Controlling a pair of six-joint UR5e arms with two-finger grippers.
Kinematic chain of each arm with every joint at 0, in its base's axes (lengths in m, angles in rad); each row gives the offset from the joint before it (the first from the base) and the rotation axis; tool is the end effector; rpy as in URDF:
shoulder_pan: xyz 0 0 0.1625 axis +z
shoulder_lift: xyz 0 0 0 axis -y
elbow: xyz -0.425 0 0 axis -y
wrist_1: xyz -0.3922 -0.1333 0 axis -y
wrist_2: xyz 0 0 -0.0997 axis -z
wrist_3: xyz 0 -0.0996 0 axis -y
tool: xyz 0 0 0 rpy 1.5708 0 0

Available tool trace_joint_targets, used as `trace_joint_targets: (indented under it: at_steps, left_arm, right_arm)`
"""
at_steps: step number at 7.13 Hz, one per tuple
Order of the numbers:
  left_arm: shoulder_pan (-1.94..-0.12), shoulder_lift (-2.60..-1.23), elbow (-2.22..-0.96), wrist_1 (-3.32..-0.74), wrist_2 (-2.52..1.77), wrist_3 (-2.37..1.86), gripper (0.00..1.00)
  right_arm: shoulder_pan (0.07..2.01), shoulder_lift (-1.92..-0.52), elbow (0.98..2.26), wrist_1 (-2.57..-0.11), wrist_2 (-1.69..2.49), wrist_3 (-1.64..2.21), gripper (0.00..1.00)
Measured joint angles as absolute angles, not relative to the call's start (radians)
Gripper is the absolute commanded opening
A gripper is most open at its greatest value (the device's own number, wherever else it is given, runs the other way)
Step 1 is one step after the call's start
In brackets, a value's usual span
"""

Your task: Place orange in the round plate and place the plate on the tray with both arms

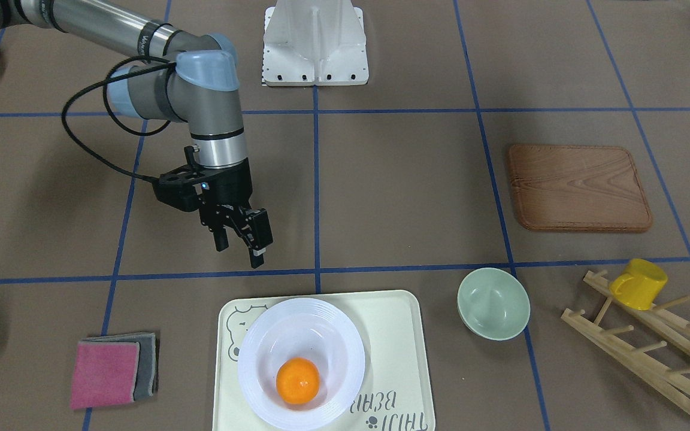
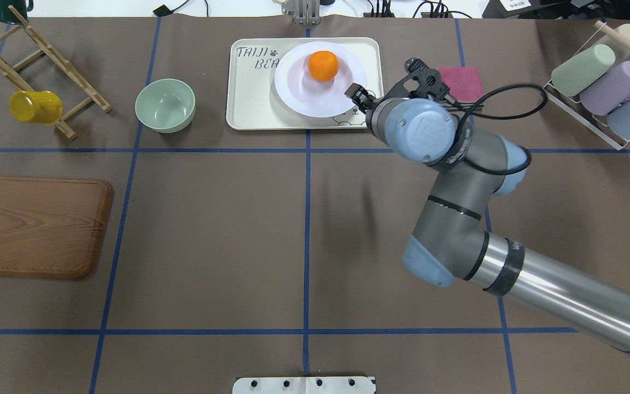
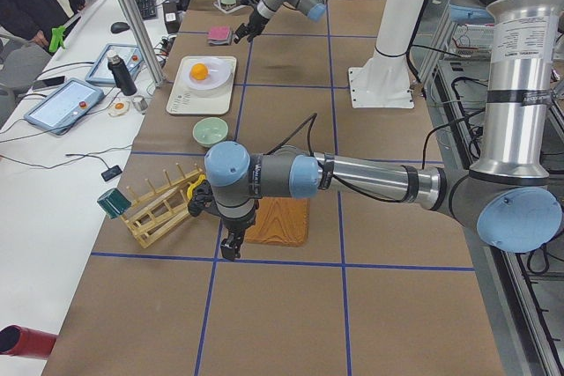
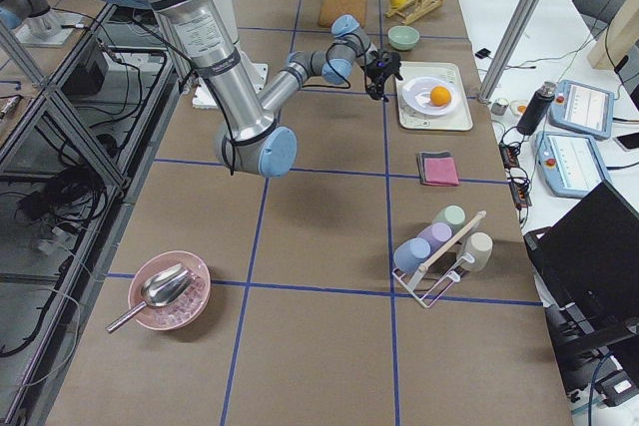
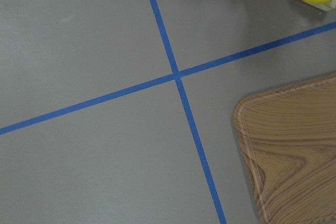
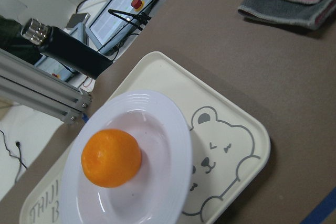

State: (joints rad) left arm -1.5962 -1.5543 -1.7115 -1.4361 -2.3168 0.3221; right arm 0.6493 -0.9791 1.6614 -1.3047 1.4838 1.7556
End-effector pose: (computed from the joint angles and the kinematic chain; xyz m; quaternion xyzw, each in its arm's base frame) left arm -0.0779 -0.4793 0.6130 0.0582 0.3598 0.1357 0.9213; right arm -0.4559 -0.5243 0.2448 0.1426 -0.4350 0.3782 0.8046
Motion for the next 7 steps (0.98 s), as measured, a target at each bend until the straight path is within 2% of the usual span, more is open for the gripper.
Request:
trace_joint_targets:
  at_steps: [2,7]
  left_arm:
    - [-1.597,-1.526,-1.712,-1.431,-2.315,0.263,0.99]
    - [-1.597,-1.490,-1.780,-1.433,-2.306,0.148,0.99]
  right_arm:
    - [0.831,-1.085,1.770,-1.416,1.767,1.401,1.00]
    - [1.290,-1.448,1.782,-1.445,2.131,0.435,1.00]
